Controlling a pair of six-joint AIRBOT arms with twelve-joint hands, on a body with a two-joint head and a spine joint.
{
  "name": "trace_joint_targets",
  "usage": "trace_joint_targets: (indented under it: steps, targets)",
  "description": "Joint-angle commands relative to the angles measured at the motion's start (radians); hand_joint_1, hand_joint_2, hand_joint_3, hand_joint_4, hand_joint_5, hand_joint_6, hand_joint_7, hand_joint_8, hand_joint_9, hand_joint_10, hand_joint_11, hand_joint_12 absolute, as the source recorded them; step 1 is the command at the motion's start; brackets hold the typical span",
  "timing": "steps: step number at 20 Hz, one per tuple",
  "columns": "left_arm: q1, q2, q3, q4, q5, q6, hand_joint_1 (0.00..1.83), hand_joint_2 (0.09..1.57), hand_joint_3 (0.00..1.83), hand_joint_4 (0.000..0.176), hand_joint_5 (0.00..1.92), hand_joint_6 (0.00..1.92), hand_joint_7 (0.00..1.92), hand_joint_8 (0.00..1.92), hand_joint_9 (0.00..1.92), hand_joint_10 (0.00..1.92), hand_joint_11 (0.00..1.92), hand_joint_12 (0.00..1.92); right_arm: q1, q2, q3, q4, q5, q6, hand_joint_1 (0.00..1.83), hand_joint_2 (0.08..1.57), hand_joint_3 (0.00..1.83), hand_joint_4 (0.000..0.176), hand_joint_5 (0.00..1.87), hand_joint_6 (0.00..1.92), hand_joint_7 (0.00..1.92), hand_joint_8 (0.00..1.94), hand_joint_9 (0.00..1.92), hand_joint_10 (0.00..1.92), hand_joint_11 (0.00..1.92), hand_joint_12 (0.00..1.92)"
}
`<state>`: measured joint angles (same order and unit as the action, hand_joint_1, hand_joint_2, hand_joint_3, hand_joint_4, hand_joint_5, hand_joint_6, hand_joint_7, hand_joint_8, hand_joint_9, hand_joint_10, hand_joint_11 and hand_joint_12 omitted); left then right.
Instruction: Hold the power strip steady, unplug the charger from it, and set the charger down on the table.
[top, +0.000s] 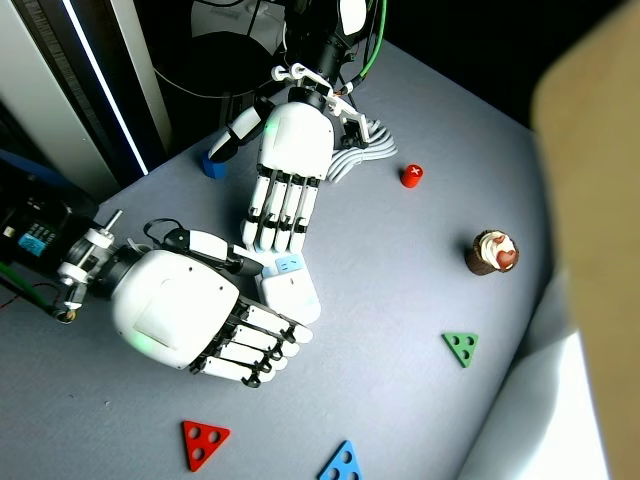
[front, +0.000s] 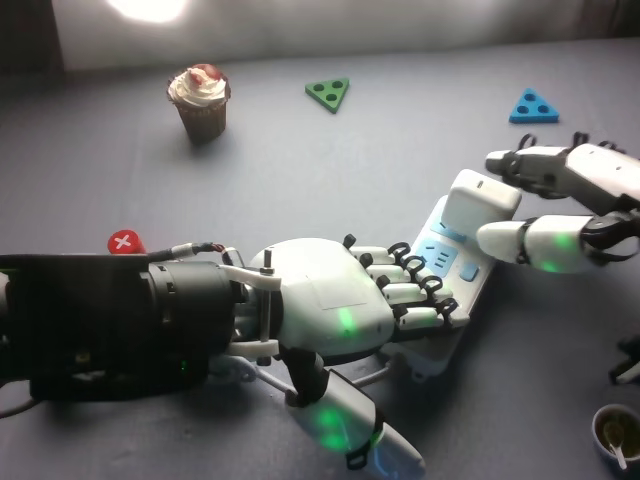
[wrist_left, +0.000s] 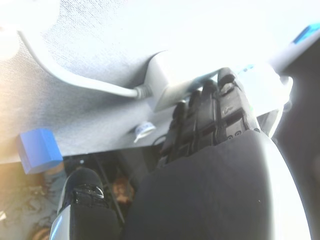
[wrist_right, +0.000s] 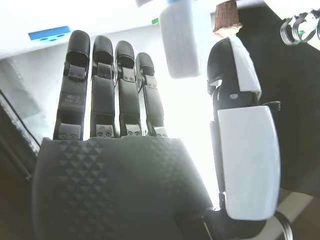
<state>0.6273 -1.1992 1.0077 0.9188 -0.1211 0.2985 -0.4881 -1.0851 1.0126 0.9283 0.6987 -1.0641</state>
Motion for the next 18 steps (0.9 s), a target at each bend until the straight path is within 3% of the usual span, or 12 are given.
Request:
trace_joint_targets:
  steps: [1, 8, 18]
  targets:
    - [-0.002, 0.004, -0.004, -0.005, -0.020, 0.000, 0.00, 0.96, 0.00, 0.000, 0.03, 0.00, 0.06, 0.00, 0.06, 0.00, 0.03, 0.07, 0.014, 0.010, 0.006, -0.030, 0.092, 0.006, 0.72, 1.15, 0.01, 0.000, 0.33, 0.00, 0.41, 0.00, 0.41, 0.00, 0.28, 0.37]
    - [-0.006, 0.010, -0.007, -0.005, -0.012, 0.000, 0.00, 0.96, 0.00, 0.000, 0.04, 0.00, 0.04, 0.00, 0.04, 0.00, 0.03, 0.06, 0.033, -0.008, 0.018, -0.030, 0.089, 0.006, 0.83, 1.13, 0.00, 0.000, 0.39, 0.01, 0.47, 0.01, 0.47, 0.02, 0.29, 0.48]
    - [-0.012, 0.011, -0.010, -0.004, 0.001, 0.000, 0.00, 0.96, 0.00, 0.000, 0.05, 0.00, 0.06, 0.00, 0.05, 0.00, 0.03, 0.06, 0.033, -0.004, 0.019, -0.030, 0.082, 0.006, 0.85, 1.14, 0.00, 0.000, 0.42, 0.01, 0.50, 0.01, 0.53, 0.01, 0.27, 0.62]
